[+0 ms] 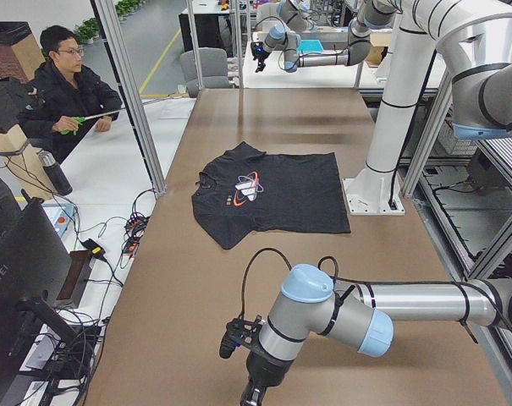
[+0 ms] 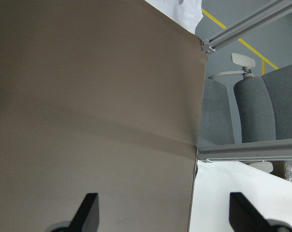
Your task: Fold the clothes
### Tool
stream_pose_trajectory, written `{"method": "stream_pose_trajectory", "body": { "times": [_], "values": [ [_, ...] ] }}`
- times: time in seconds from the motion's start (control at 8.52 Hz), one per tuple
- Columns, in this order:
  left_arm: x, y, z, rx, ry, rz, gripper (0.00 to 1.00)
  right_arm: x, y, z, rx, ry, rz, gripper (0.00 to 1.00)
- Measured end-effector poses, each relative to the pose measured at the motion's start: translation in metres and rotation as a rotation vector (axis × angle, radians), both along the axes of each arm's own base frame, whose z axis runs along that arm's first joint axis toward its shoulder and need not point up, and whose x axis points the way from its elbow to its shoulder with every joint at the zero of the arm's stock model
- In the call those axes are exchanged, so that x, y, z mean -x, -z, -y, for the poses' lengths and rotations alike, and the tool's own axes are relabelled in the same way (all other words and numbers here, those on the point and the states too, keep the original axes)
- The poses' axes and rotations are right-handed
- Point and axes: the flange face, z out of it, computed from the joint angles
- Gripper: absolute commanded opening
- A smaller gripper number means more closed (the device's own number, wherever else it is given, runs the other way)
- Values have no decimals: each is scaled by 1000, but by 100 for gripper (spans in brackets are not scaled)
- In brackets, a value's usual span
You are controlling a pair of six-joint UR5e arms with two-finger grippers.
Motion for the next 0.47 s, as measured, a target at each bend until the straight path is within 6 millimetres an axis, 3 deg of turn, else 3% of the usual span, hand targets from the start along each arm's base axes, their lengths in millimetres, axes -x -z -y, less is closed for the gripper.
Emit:
{"method": "stream_pose_trajectory", "body": {
  "times": [0.23,0.47],
  "values": [
    [-1,1,-1,1,-6,0,94,22,10,7,2,49,114,95],
    [-1,-1,-2,6,-4,-2,94,74,30,17,38,25,266,95]
  ]
}}
